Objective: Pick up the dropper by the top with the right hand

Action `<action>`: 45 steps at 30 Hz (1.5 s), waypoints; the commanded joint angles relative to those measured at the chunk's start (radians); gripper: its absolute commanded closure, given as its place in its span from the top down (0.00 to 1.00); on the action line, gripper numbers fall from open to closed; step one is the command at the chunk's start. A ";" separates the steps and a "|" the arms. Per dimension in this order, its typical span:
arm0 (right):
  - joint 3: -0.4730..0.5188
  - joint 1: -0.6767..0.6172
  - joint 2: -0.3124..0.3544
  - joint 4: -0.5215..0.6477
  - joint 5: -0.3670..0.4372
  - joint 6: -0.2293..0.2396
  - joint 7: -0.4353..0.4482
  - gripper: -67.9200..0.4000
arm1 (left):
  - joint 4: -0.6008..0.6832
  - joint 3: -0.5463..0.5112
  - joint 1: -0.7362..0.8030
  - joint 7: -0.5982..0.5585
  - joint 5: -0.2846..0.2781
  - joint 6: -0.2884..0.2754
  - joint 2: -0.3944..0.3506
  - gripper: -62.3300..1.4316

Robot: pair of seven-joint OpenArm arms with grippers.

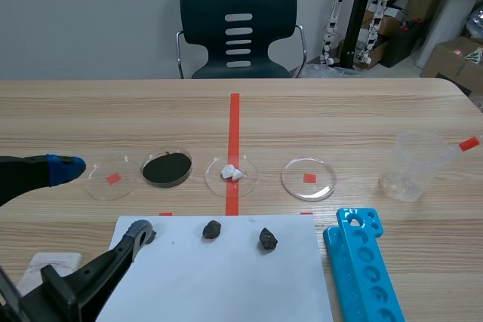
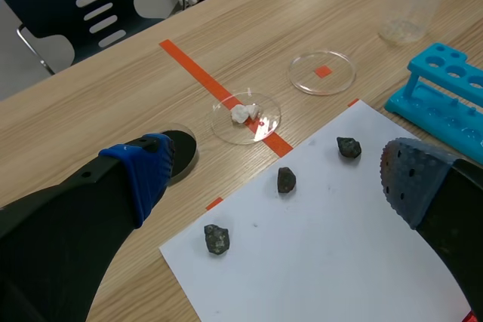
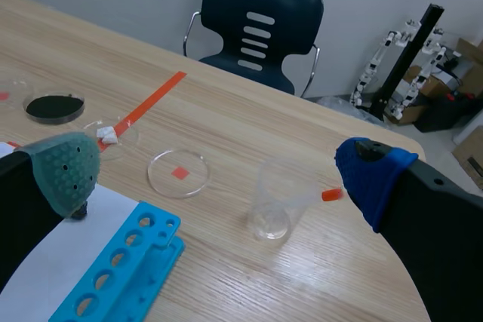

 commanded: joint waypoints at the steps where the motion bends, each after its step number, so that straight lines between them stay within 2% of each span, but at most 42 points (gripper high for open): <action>1: 0.015 -0.002 0.000 0.024 0.014 0.000 -0.005 1.00 | 0.007 -0.002 -0.001 -0.018 -0.007 -0.001 0.005 0.92; 7: 0.015 -0.002 0.000 0.071 0.014 0.000 -0.031 1.00 | 0.007 -0.002 -0.003 -0.018 -0.007 -0.001 0.005 0.92; 30: 0.015 0.003 0.000 0.071 0.014 0.000 -0.072 1.00 | 0.007 -0.002 -0.003 -0.009 -0.007 -0.001 0.005 0.92; 45: 0.015 0.003 0.000 0.071 0.014 0.000 -0.072 1.00 | 0.007 -0.002 -0.003 0.304 -0.007 -0.001 0.005 0.92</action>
